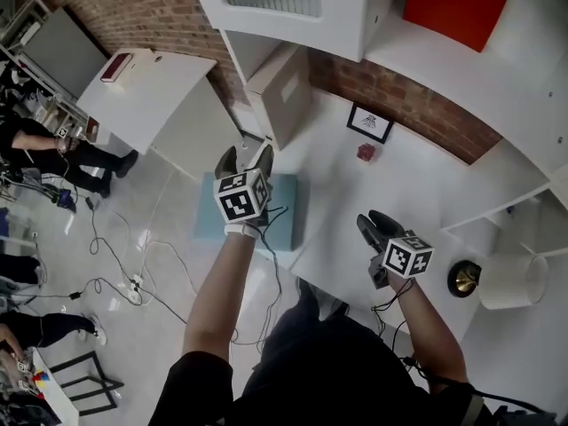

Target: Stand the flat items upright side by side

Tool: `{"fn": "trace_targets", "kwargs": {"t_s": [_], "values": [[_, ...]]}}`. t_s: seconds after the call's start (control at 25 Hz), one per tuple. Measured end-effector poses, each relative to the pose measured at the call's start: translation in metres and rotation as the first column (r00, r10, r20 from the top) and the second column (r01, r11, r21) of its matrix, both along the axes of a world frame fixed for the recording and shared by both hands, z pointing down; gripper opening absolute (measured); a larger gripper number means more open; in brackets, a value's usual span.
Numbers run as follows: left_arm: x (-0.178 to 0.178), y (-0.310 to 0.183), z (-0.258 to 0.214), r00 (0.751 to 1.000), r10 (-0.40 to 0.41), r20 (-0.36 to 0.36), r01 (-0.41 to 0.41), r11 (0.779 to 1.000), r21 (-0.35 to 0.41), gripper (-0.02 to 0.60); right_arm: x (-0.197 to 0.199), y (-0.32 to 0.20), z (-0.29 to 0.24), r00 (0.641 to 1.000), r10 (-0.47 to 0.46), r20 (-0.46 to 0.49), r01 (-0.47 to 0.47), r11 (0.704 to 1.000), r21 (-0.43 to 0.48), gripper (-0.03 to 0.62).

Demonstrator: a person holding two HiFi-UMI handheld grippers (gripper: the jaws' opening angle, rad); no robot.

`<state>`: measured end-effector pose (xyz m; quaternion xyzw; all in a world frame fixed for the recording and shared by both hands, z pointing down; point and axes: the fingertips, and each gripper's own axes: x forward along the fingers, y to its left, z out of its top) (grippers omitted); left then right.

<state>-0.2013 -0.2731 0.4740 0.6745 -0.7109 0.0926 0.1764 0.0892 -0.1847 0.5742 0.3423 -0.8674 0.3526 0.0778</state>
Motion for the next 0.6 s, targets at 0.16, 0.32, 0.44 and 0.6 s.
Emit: {"fn": "trace_targets", "kwargs": {"t_s": [0.16, 0.32, 0.44, 0.6], "values": [[-0.010, 0.072, -0.015, 0.999, -0.049, -0.024, 0.050, 0.998, 0.047, 0.356, -0.032, 0.020, -0.004, 0.995, -0.095, 0.015, 0.094, 0.995, 0.021, 0.167], [-0.033, 0.149, 0.014, 0.986, -0.123, -0.111, 0.124, 0.992, 0.003, 0.356, -0.062, 0.038, -0.003, 0.986, -0.167, 0.007, 0.166, 0.985, 0.055, 0.167], [-0.054, 0.195, 0.050, 0.967, -0.169, -0.192, 0.159, 0.985, -0.065, 0.356, -0.084, 0.047, -0.002, 0.981, -0.192, 0.004, 0.191, 0.980, 0.052, 0.167], [-0.081, 0.240, 0.106, 0.914, -0.233, -0.331, 0.194, 0.970, -0.146, 0.355, -0.108, 0.068, -0.001, 0.970, -0.243, -0.018, 0.244, 0.969, 0.043, 0.167]]}}
